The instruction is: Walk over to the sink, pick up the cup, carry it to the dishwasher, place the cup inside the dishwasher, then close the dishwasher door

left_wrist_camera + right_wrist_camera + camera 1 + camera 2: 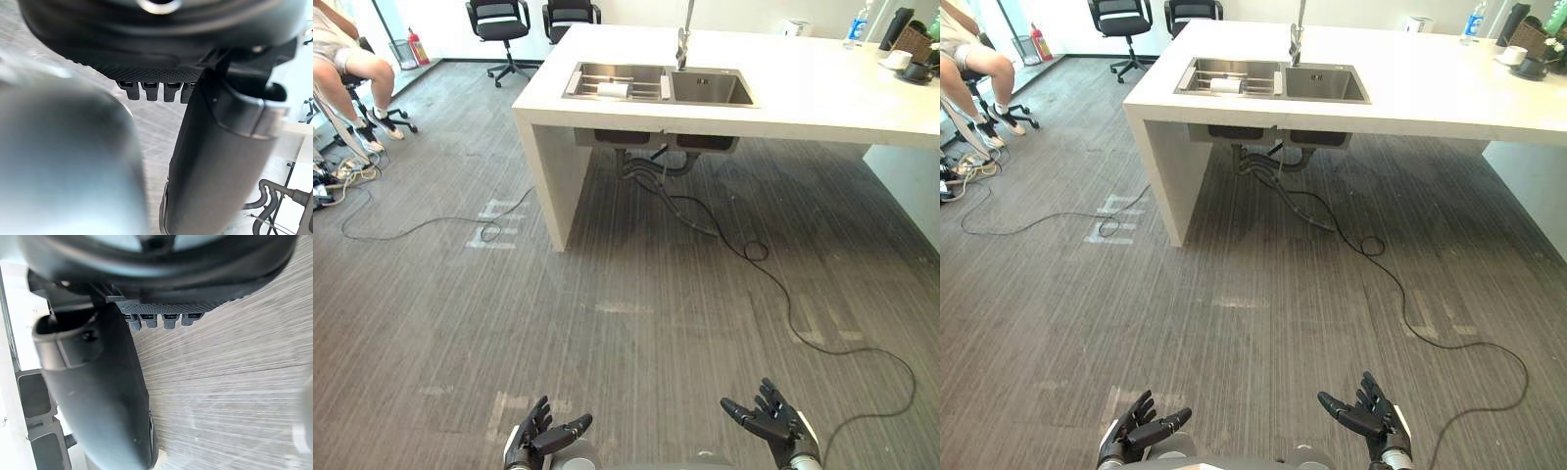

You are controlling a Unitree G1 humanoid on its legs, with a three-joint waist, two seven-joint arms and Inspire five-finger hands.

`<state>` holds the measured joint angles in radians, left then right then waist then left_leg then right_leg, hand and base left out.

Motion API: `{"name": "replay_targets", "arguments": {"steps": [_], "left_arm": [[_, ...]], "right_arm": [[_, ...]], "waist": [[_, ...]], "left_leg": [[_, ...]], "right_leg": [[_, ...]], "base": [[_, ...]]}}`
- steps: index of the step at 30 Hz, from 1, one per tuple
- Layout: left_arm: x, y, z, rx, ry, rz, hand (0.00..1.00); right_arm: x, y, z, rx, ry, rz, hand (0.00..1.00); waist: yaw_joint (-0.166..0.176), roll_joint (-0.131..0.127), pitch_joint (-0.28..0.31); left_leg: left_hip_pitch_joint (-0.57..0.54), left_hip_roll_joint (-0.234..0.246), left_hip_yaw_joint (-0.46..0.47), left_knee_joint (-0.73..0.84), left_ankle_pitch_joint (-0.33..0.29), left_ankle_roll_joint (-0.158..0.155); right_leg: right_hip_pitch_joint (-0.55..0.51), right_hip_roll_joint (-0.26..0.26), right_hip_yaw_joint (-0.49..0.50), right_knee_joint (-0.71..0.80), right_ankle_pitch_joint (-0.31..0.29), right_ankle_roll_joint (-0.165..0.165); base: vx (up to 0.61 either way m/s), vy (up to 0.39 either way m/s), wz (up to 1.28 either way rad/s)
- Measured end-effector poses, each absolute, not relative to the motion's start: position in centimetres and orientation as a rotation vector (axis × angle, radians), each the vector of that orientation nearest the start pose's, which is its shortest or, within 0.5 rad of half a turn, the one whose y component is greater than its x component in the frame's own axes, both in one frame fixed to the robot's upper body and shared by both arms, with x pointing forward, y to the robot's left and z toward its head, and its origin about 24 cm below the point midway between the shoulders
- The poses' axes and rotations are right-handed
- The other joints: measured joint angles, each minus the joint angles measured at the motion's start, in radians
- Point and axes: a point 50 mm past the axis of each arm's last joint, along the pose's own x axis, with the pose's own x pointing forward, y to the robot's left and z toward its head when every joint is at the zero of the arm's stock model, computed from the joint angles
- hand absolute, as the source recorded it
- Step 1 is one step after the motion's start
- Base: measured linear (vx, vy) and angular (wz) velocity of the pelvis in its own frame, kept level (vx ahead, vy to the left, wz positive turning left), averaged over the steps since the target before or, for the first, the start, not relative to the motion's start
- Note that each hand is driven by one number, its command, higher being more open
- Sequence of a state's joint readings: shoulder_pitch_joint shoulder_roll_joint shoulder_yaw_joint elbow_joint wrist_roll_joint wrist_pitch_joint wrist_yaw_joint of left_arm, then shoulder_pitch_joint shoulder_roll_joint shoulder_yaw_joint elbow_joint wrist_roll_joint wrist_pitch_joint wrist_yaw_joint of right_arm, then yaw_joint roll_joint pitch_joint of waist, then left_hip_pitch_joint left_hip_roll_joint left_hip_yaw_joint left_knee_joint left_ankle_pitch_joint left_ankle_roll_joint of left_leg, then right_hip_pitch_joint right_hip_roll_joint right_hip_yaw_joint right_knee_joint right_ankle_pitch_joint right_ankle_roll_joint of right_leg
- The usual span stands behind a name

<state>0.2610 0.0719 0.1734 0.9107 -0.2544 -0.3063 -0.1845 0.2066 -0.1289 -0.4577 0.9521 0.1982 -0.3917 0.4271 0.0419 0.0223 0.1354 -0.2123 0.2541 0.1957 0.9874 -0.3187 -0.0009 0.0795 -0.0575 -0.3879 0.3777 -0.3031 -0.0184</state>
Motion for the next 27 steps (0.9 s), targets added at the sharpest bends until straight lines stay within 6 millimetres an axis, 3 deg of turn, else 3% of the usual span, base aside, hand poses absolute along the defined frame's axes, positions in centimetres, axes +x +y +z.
{"name": "replay_targets", "arguments": {"steps": [3, 5, 6, 7, 8, 9, 10, 11, 12, 13, 14, 15, 16, 17, 19, 21, 23, 24, 26, 27], "left_arm": [[8.0, 21.3, -14.0, -0.242, 0.753, 0.258, 1.0], [8.7, 21.1, -13.6, -0.242, 0.722, 0.248, 1.0], [8.8, 21.1, -13.5, -0.242, 0.713, 0.244, 1.0], [8.8, 20.9, -13.4, -0.259, 0.696, 0.252, 1.0], [9.0, 21.6, -13.4, -0.258, 0.703, 0.27, 1.0], [9.4, 21.8, -13.4, -0.26, 0.697, 0.273, 1.0], [10.1, 22.0, -13.1, -0.253, 0.68, 0.267, 1.0], [10.4, 21.9, -13.1, -0.261, 0.671, 0.27, 1.0], [10.5, 21.8, -13.1, -0.261, 0.673, 0.27, 1.0], [10.5, 21.6, -13.1, -0.257, 0.676, 0.265, 1.0], [10.5, 21.1, -13.2, -0.253, 0.685, 0.255, 1.0], [10.3, 20.9, -13.4, -0.248, 0.696, 0.251, 1.0], [10.0, 20.9, -13.4, -0.244, 0.703, 0.256, 1.0], [9.9, 20.9, -13.5, -0.238, 0.708, 0.261, 1.0], [10.1, 21.1, -13.4, -0.23, 0.707, 0.27, 1.0], [10.8, 21.3, -13.2, -0.228, 0.689, 0.278, 1.0], [11.1, 21.4, -13.1, -0.227, 0.678, 0.277, 1.0], [10.9, 21.5, -13.1, -0.228, 0.673, 0.284, 1.0], [10.3, 21.6, -13.2, -0.231, 0.679, 0.302, 1.0], [10.2, 21.6, -13.3, -0.232, 0.685, 0.305, 1.0]], "right_arm": [[8.6, -26.3, -12.1, 0.228, 0.595, -0.26, 1.0], [8.7, -26.2, -12.1, 0.213, 0.594, -0.264, 1.0], [8.5, -26.1, -12.1, 0.21, 0.599, -0.258, 1.0], [8.3, -25.9, -12.0, 0.194, 0.6, -0.237, 1.0], [8.7, -24.4, -12.5, 0.232, 0.609, -0.223, 1.0], [8.9, -24.1, -12.5, 0.24, 0.605, -0.221, 1.0], [9.4, -23.7, -12.5, 0.25, 0.592, -0.212, 1.0], [10.1, -23.8, -12.3, 0.249, 0.573, -0.206, 1.0], [10.9, -23.9, -12.0, 0.246, 0.55, -0.199, 1.0], [11.2, -23.9, -12.0, 0.246, 0.545, -0.195, 1.0], [11.2, -23.7, -12.0, 0.248, 0.549, -0.183, 1.0], [10.9, -23.4, -12.3, 0.241, 0.574, -0.161, 1.0], [10.9, -23.2, -12.4, 0.235, 0.585, -0.144, 1.0], [10.6, -22.9, -12.7, 0.234, 0.606, -0.123, 1.0], [10.2, -22.6, -12.9, 0.236, 0.622, -0.106, 1.0], [9.5, -22.6, -13.0, 0.24, 0.633, -0.113, 1.0], [8.8, -22.5, -13.2, 0.246, 0.645, -0.12, 1.0], [8.5, -22.3, -13.3, 0.251, 0.653, -0.121, 1.0], [8.4, -21.7, -13.4, 0.266, 0.656, -0.116, 1.0], [8.5, -21.6, -13.4, 0.266, 0.656, -0.113, 1.0]], "waist": [[0.009, -0.011, 0.009], [0.022, -0.006, 0.013], [0.029, 0.0, 0.011], [0.049, 0.033, 0.0], [0.048, -0.021, -0.001], [0.047, -0.043, -0.008], [0.053, -0.076, -0.014], [0.054, -0.09, -0.019], [0.052, -0.084, -0.015], [0.047, -0.079, -0.012], [0.043, -0.064, -0.004], [0.041, -0.048, -0.001], [0.041, -0.046, 0.001], [0.04, -0.035, 0.004], [0.035, -0.035, 0.009], [0.021, -0.031, 0.012], [0.015, -0.035, 0.01], [0.013, -0.043, 0.006], [0.013, -0.058, -0.003], [0.012, -0.051, -0.006]], "left_leg": [[-0.105, -0.078, 0.131, -0.209, -0.006, 0.01], [-0.14, -0.142, 0.167, -0.47, 0.142, 0.025], [-0.142, -0.147, 0.164, -0.539, 0.213, 0.026], [-0.144, -0.125, 0.146, -0.601, 0.357, 0.062], [-0.154, -0.152, 0.157, -0.507, 0.279, 0.121], [-0.157, -0.165, 0.161, -0.488, 0.242, 0.137], [-0.154, -0.187, 0.186, -0.459, 0.184, 0.143], [-0.139, -0.201, 0.203, -0.448, 0.15, 0.143], [-0.104, -0.219, 0.217, -0.441, 0.108, 0.148], [-0.081, -0.227, 0.22, -0.444, 0.091, 0.147], [-0.028, -0.236, 0.219, -0.461, 0.063, 0.145], [0.037, -0.241, 0.219, -0.501, 0.051, 0.141], [0.067, -0.242, 0.219, -0.523, 0.049, 0.137], [0.119, -0.242, 0.219, -0.564, 0.049, 0.134], [0.167, -0.239, 0.203, -0.601, 0.049, 0.133], [0.193, -0.233, 0.148, -0.619, 0.031, 0.106], [0.21, -0.232, 0.103, -0.616, 0.011, 0.087], [0.231, -0.236, 0.08, -0.612, -0.009, 0.074], [0.257, -0.237, 0.055, -0.585, -0.045, 0.036], [0.261, -0.226, 0.045, -0.573, -0.057, 0.022]], "right_leg": [[0.127, -0.038, 0.002, -0.092, 0.007, 0.012], [0.179, -0.056, 0.021, -0.071, 0.0, 0.023], [0.191, -0.051, 0.038, -0.055, -0.009, 0.04], [0.211, -0.025, 0.088, -0.005, -0.036, 0.081], [0.22, -0.066, 0.136, 0.051, -0.071, 0.093], [0.21, -0.081, 0.16, 0.083, -0.071, 0.093], [0.173, -0.121, 0.202, 0.167, -0.053, 0.112], [0.144, -0.15, 0.231, 0.239, -0.015, 0.135], [0.1, -0.183, 0.259, 0.357, 0.063, 0.166], [0.074, -0.194, 0.268, 0.426, 0.094, 0.19], [0.017, -0.205, 0.263, 0.566, 0.098, 0.2], [-0.045, -0.204, 0.231, 0.646, 0.081, 0.178], [-0.074, -0.201, 0.21, 0.655, 0.068, 0.179], [-0.126, -0.192, 0.17, 0.632, 0.039, 0.18], [-0.196, -0.178, 0.116, 0.509, 0.016, 0.176], [-0.265, -0.152, 0.084, 0.256, 0.025, 0.168], [-0.294, -0.126, 0.116, 0.111, 0.085, 0.144], [-0.3, -0.124, 0.133, 0.081, 0.139, 0.103], [-0.295, -0.117, 0.14, 0.084, 0.187, 0.059], [-0.288, -0.115, 0.137, 0.102, 0.178, 0.078]], "base": [[0.56, 0.045, -0.04], [0.52, 0.108, -0.1], [0.56, 0.227, -0.27], [0.66, 0.277, -0.26], [0.56, 0.242, -0.19], [0.4, 0.151, -0.08], [0.39, 0.168, -0.18], [0.59, 0.264, -0.33], [0.48, 0.236, -0.25], [0.44, 0.225, -0.19], [0.39, 0.197, -0.13], [0.45, 0.22, -0.12], [0.36, 0.168, -0.11], [0.41, 0.148, -0.01], [0.34, 0.068, 0.19], [0.29, -0.031, 0.6], [0.32, -0.084, 0.76], [0.34, -0.123, 0.72], [0.35, -0.19, 0.52], [0.41, -0.268, 0.43]]}}
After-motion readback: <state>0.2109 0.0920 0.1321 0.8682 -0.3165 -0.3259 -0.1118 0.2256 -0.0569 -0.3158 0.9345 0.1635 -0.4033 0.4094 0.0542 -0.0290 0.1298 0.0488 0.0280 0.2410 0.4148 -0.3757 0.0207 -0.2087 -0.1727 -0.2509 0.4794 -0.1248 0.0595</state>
